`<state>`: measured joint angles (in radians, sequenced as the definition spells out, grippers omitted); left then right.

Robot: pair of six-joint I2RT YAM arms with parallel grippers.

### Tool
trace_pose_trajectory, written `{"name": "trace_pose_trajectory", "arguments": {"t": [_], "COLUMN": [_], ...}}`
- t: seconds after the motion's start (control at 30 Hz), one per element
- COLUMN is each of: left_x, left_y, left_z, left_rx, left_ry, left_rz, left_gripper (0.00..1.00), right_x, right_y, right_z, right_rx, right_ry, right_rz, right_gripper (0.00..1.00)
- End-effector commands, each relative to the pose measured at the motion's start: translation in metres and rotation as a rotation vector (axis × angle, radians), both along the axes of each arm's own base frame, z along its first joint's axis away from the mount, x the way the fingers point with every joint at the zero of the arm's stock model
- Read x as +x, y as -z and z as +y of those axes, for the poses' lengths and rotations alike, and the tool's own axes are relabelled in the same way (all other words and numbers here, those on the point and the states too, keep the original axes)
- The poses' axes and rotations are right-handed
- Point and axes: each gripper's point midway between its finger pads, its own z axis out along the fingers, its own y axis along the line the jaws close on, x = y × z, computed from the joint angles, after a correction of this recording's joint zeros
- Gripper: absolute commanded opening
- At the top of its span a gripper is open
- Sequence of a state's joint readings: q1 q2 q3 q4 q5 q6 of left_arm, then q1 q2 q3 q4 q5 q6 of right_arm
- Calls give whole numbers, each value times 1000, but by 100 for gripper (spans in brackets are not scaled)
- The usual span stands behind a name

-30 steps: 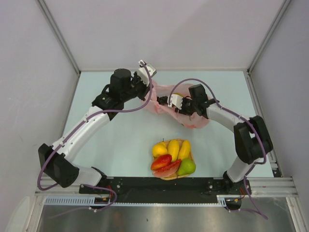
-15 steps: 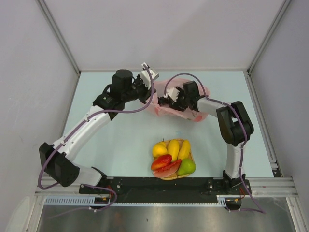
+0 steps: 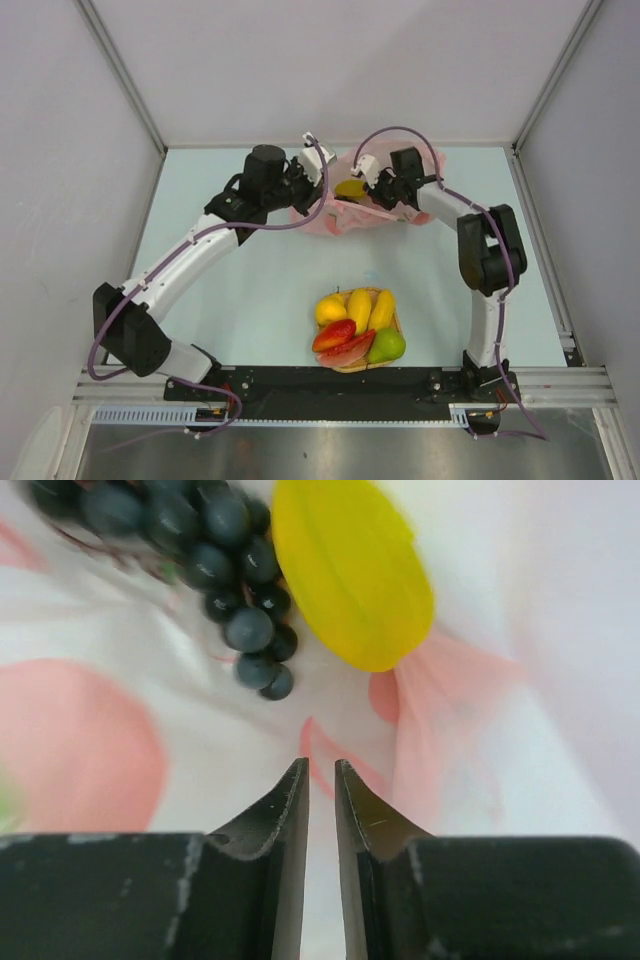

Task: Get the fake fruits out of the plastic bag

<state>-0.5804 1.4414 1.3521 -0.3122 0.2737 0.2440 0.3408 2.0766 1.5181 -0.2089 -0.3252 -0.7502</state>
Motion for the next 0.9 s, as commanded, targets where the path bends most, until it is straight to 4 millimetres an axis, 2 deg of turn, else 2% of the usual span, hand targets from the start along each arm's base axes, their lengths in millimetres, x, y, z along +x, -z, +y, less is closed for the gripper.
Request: {"name": "trace_pose_trajectory", "arguments": {"t": [0.0,0.03,0.1,0.13,0.17,0.2,0.23,0.33,0.37,0.43,0.47,0.5,0.53,0.57,0.6,0.63,0.67,0.73,0.77,0.83,0.87], "left_x": [17,20,25,28,30,30,33,33,31,25,18,11,0,-15,-25,-34,-42,-51,-53,-56,-56], "left_y": [-5,-8,-7,-10,-9,-10,-11,-13,-14,-6,-7,-5,12,9,17,31,28,40,41,44,44], "left_z": [-1,-2,-2,-3,-4,-4,-4,-2,-2,2,3,4,9,9,13,17,22,29,31,34,34], "left_rx": [-23,-30,-39,-45,-48,-49,-51,-55,-56,-41,-43,-37,-4,-13,5,25,21,34,33,41,43], "left_ry": [-65,-74,-99,-107,-110,-108,-118,-126,-121,-119,-102,-86,-64,-22,-6,5,6,-2,-5,-4,-2], "left_rz": [-31,-40,-33,-37,-32,-35,-37,-45,-44,-30,-25,-11,33,43,75,102,96,116,115,104,100], "left_gripper": [0,0,0,0,0,0,0,0,0,0,0,0,0,0,0,0,0,0,0,0,0], "right_x": [-44,-54,-82,-94,-104,-119,-129,-157,-164,-171,-171,-160,-155,-149,-135,-129,-123,-120,-121,-137,-150], "right_y": [-111,-119,-121,-137,-141,-137,-150,-148,-157,-149,-147,-146,-141,-139,-134,-135,-139,-150,-157,-182,-184], "right_z": [19,20,23,22,22,19,16,10,9,9,9,10,10,10,12,15,18,23,24,30,33], "right_rx": [168,175,168,173,170,164,172,166,169,161,163,162,170,205,216,237,266,300,314,347,336], "right_ry": [-108,-123,-182,-199,-215,-224,-230,-240,-246,-229,-209,-166,-127,-64,-21,3,20,23,17,-58,-119], "right_rz": [-60,-60,-16,-35,-32,3,-17,23,0,5,8,-25,-19,10,-4,-3,-20,-44,-60,-96,-89], "right_gripper": [20,20,20,20,20,20,20,20,20,20,20,19,20,19,20,19,20,23,29,43,86]}}
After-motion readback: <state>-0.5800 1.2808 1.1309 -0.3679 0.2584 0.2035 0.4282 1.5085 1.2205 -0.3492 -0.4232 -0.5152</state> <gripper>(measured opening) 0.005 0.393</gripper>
